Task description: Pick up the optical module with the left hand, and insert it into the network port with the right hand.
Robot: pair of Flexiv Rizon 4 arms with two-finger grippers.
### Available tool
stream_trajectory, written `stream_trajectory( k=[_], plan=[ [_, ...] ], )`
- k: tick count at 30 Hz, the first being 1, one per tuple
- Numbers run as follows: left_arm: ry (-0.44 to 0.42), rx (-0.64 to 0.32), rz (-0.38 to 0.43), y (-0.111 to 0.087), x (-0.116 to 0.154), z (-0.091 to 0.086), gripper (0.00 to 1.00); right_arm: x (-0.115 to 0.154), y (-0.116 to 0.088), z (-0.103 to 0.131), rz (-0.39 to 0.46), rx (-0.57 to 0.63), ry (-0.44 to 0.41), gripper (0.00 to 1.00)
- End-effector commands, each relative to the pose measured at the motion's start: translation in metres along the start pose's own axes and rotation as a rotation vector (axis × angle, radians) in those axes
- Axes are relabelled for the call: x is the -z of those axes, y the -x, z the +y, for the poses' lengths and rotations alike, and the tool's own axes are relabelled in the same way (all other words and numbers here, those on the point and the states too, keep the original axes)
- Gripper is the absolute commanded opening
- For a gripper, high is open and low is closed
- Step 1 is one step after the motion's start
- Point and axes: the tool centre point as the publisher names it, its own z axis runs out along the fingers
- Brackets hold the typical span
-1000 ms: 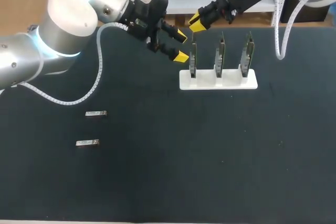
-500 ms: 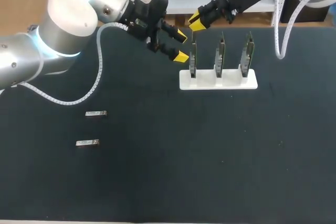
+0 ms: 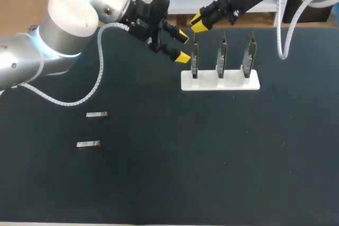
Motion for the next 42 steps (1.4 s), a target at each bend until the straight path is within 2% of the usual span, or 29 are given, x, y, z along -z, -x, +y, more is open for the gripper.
stream_trajectory(
  k=[1,20,42],
  plan=[
    [0.001,0.001,0.003,0.0003,0.0001,-0.0001,1.0,-0.0012,-0.0014,-0.0013,-0.001,0.0,0.005,0.0],
    [0.001,0.001,0.003,0.0003,0.0001,-0.0001,1.0,0.0009,0.0032,-0.0006,-0.005,0.018,0.004,0.0],
    [0.001,0.001,0.003,0.0003,0.0001,-0.0001,1.0,-0.0067,-0.0051,-0.002,0.027,0.005,0.006,0.0]
  ],
)
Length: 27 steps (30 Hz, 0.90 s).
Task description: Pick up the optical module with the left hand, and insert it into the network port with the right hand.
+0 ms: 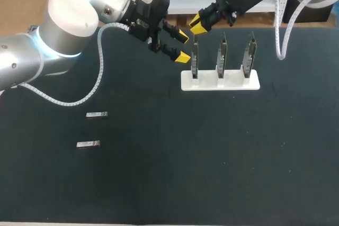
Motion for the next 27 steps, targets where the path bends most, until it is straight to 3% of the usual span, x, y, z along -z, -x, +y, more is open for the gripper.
stream_trajectory(
  k=[1,18,19,20,21,27],
  plan=[
    [0.001,0.001,0.003,0.0003,0.0001,-0.0001,1.0,-0.0018,-0.0016,0.0003,0.006,-0.003,0.001,0.0],
    [0.001,0.001,0.003,0.0003,0.0001,-0.0001,1.0,-0.0059,-0.0086,0.0039,0.016,-0.021,0.004,0.0],
    [0.001,0.001,0.003,0.0003,0.0001,-0.0001,1.0,-0.006,-0.0087,0.004,0.014,-0.025,0.001,0.04],
    [0.001,0.001,0.003,0.0003,0.0001,-0.0001,1.0,-0.006,-0.0087,0.0041,0.013,-0.026,0.002,0.44],
    [0.001,0.001,0.003,0.0003,0.0001,-0.0001,1.0,-0.006,-0.0088,0.0042,0.012,-0.027,0.001,1.0],
    [0.001,0.001,0.003,0.0003,0.0001,-0.0001,1.0,-0.0021,-0.0059,0.0067,-0.005,-0.025,0.004,1.0]
  ],
)
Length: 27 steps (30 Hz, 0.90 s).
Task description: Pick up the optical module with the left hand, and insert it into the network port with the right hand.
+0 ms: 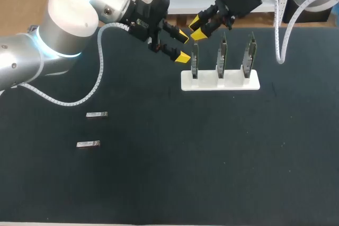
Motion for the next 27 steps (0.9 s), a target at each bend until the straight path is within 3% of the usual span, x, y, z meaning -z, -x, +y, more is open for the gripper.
stream_trajectory(
  k=[1,11,13,14,15,27],
  plan=[
    [0.001,0.001,0.003,0.0,0.0,0.0,1.0,0.005,0.002,0.005,-0.01,0.014,0.005,1.0],
    [0.001,0.001,0.003,0.0,0.0,0.0,1.0,0.02,0.009,0.007,-0.084,-0.01,0.044,1.0],
    [0.001,0.001,0.003,0.0,0.0,0.0,1.0,0.021,0.009,0.008,-0.085,-0.007,0.053,0.49],
    [0.001,0.001,0.003,0.0,0.0,0.0,1.0,0.021,0.008,0.009,-0.084,-0.006,0.053,0.32],
    [0.001,0.001,0.003,0.0,0.0,0.0,1.0,0.02,0.008,0.009,-0.083,-0.006,0.053,0.0],
    [0.001,0.001,0.003,0.0,0.0,0.0,1.0,0.012,0.003,0.008,-0.066,-0.017,0.046,0.0]
  ],
)
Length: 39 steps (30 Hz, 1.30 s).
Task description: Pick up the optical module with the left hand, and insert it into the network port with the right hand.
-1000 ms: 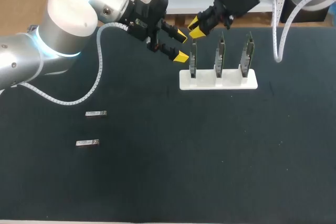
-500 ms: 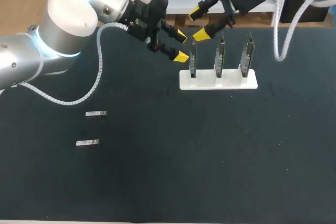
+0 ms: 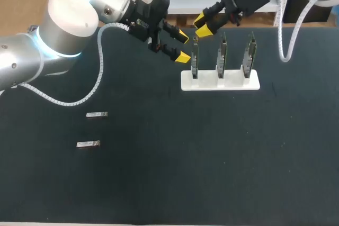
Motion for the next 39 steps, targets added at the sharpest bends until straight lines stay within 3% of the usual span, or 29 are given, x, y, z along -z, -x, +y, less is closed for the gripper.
stream_trajectory(
  k=[1,39],
  plan=[
    [0.001,0.001,0.003,0.0,0.0,0.0,1.0,-0.004,-0.003,-0.003,0.007,-0.012,-0.004,0.0],
    [0.001,0.001,0.003,0.0,0.0,0.0,1.0,-0.022,-0.024,-0.016,0.065,-0.064,-0.004,0.0]
  ],
)
